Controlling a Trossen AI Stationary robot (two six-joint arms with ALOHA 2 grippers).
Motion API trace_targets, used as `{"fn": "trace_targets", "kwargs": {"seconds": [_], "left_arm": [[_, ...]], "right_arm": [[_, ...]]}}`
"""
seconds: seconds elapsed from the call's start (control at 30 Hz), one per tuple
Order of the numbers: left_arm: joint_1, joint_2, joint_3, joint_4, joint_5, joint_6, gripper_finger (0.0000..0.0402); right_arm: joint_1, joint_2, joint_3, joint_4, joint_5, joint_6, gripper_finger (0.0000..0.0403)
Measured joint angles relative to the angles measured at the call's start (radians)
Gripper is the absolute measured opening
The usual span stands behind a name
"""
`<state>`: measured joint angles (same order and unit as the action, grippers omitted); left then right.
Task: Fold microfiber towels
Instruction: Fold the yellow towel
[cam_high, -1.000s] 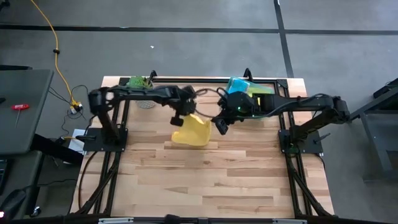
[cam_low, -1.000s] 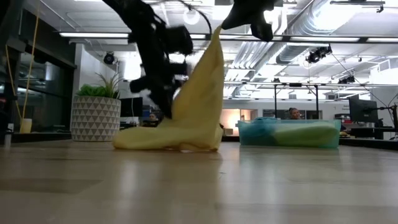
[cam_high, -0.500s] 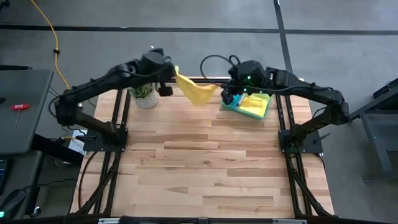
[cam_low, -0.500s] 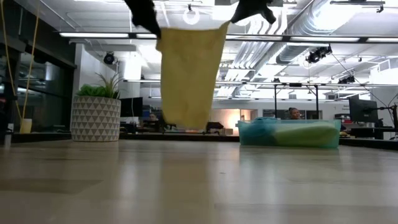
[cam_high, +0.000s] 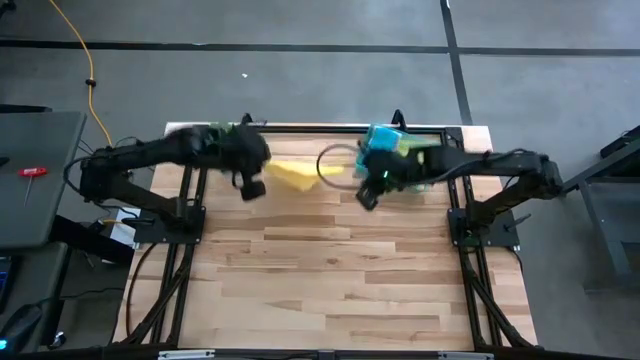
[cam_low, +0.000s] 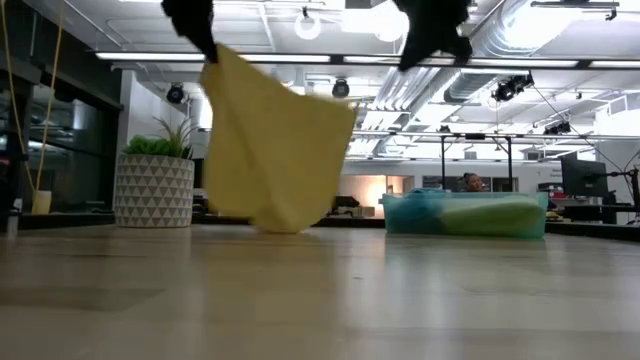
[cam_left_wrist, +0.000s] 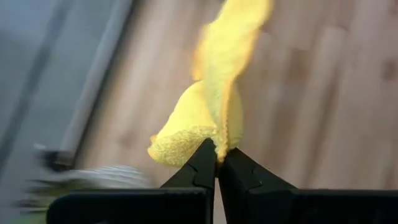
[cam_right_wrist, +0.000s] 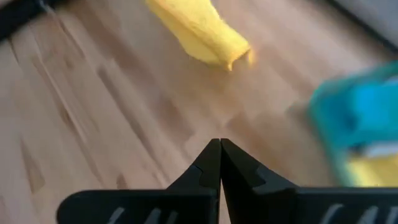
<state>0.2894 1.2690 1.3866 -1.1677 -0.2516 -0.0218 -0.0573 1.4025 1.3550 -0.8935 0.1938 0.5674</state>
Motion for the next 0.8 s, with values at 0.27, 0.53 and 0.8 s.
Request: {"fn": "trace_targets", "kwargs": {"seconds": [0.27, 0.53, 0.8], "left_arm": [[-0.281, 0.003, -0.375, 0.294, 0.117, -0.364, 0.0000], [-0.514, 0.003, -0.628, 0.642, 0.104, -0.709, 0.0000], [-0.583, 0.003, -0.678, 0.723, 0.046, -0.865, 0.0000]], "right_arm": [[0.147, 0.002, -0.334, 0.361, -0.093, 0.248, 0.0000], [0.199, 0.010, -0.476, 0.786, -0.127, 0.245, 0.0000], [0.047, 0.181, -0.440, 0.886, -0.240, 0.233, 0.0076]]}}
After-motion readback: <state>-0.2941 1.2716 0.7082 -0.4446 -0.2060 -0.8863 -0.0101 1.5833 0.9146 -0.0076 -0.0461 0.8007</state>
